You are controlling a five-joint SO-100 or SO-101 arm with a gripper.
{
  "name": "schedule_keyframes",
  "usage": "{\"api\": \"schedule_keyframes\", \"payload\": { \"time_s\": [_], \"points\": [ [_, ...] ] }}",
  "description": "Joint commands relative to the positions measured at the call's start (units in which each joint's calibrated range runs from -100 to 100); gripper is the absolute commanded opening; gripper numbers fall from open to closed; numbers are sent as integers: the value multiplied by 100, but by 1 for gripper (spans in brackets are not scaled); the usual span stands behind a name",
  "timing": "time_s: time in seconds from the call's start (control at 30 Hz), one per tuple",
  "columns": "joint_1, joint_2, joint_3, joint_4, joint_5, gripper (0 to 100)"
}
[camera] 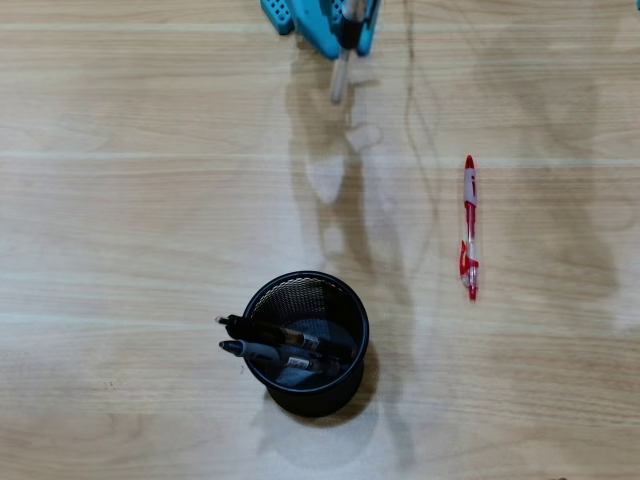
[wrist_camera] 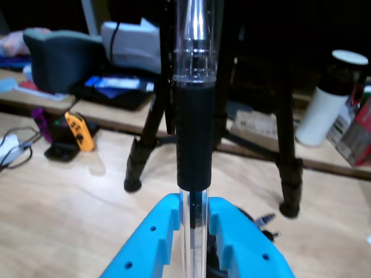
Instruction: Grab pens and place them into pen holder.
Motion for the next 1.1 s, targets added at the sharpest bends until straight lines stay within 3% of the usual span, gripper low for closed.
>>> {"api": "schedule_keyframes", "payload": {
  "time_s": [0.0, 0.2, 0.43, 1.07],
  "points": [
    [75, -193, 903, -1732, -8, 2],
    [211, -84, 2237, -3962, -3, 2],
    [474, 1176, 2173, -5219, -8, 2],
    [828, 4502, -512, -5615, -13, 2]
  ]
}}
